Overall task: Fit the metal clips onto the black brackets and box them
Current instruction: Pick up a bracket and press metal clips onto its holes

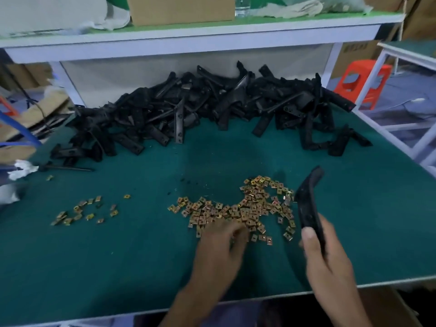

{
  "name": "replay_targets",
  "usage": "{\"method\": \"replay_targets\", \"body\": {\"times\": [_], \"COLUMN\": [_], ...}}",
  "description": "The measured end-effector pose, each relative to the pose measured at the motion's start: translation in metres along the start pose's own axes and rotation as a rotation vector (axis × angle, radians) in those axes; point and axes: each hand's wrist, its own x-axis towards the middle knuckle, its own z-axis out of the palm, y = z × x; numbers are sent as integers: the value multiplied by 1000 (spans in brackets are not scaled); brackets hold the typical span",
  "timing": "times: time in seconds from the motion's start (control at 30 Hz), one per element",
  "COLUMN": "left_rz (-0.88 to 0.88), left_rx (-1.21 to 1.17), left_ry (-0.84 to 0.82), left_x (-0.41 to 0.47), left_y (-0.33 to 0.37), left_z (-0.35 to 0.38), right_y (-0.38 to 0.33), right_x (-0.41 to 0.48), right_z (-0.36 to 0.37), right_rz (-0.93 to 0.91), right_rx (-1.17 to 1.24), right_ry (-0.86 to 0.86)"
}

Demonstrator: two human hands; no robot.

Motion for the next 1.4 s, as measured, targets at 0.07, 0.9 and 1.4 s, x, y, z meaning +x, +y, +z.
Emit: {"method": "replay_targets", "body": {"times": [0.07, 0.9, 1.4], "left_rz": [-5, -294, -374], "left_rx": [125, -530, -594], "left_ry": [90, 7, 107], "left_x": [24, 64, 68], "left_y": [-20, -30, -37], "left_z": [-16, -55, -53], "right_y": [2, 19, 15], "right_x": [7, 4, 4], "right_z": [5, 30, 31], "right_rz": [-6, -292, -316], "right_rx": [-40, -512, -542], "right_ry": [-13, 43, 40]}}
